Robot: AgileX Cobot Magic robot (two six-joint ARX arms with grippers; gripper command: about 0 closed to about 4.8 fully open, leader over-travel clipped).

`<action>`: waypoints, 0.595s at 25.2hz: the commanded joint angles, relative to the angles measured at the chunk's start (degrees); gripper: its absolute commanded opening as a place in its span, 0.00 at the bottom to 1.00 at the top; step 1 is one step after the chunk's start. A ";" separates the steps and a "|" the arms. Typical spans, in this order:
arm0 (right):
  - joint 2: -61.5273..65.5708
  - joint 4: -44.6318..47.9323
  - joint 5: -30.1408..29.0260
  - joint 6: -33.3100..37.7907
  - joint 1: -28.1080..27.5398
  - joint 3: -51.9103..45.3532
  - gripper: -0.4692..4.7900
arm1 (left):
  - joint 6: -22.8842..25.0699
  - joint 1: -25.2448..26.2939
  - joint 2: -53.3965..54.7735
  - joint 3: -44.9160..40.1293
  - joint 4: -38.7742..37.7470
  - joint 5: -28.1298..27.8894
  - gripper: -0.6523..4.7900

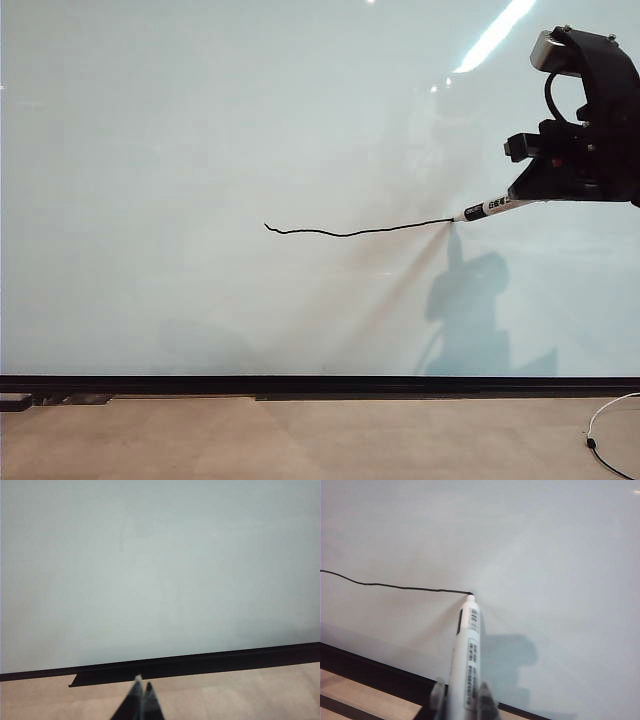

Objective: Pick up the pen on the shelf to the right of the whiteboard and draw a straight line.

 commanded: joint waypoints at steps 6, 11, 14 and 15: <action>-6.64 -3.19 -0.02 0.33 1.33 -2.19 0.07 | 0.04 -0.02 0.00 0.20 0.50 -0.02 0.11; -19.21 -11.45 4.94 -1.20 0.90 -5.75 0.07 | 0.04 -0.02 0.00 0.20 0.50 0.00 0.11; -24.50 -16.96 6.43 -2.10 -0.94 -5.77 0.07 | 0.04 -0.02 0.00 0.20 0.50 0.00 0.11; -26.25 -18.21 6.60 -2.08 -2.03 -5.77 0.07 | 0.04 -0.02 0.00 0.20 0.50 0.00 0.11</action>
